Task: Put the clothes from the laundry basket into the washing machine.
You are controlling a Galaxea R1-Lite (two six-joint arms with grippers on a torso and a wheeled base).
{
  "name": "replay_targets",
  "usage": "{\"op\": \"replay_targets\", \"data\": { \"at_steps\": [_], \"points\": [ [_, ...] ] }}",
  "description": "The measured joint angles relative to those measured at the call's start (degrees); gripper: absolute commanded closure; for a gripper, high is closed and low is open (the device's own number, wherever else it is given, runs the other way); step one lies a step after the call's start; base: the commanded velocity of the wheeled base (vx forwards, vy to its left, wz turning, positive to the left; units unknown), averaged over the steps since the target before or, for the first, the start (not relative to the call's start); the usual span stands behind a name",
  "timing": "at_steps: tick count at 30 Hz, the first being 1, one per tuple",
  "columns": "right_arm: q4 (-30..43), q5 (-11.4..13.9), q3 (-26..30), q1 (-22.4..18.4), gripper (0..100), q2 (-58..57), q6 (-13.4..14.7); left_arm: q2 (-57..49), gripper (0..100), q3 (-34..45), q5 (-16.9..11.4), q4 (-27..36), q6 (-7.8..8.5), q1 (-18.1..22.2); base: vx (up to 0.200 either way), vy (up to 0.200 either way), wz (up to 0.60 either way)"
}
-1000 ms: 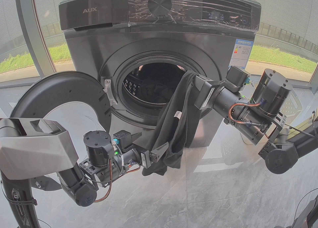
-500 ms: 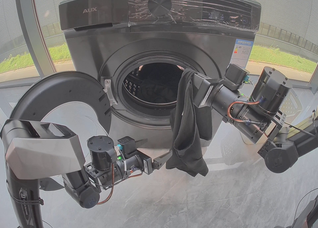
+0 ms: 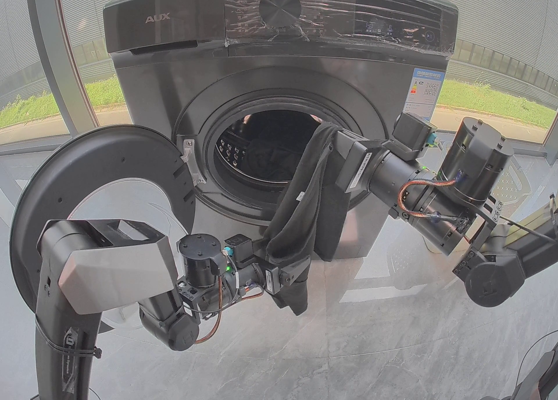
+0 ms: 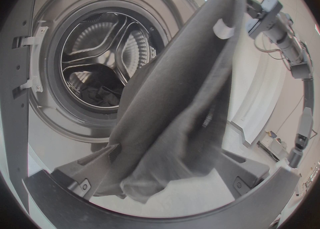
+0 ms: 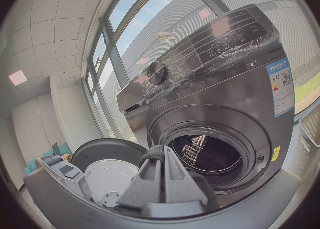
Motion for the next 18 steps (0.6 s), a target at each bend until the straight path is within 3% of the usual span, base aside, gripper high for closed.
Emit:
{"op": "replay_targets", "data": {
  "at_steps": [15, 16, 18],
  "points": [
    [0.05, -0.26, 2.76, 4.9, 100, -2.4, 0.05, 7.67, 0, -12.95, 3.49, 4.51, 0.29, 4.24, 0.0, 0.0, 0.0],
    [0.02, -0.3, 2.99, 5.07, 100, -2.51, 0.05, 7.95, 100, -13.47, 3.51, 4.66, 0.29, 4.24, 0.0, 0.0, 0.0],
    [0.05, -0.33, 3.4, 5.23, 100, -2.68, 0.05, 8.41, 100, -14.45, 3.51, 4.82, 0.35, 4.18, 0.0, 0.0, 0.0]
  ]
}}
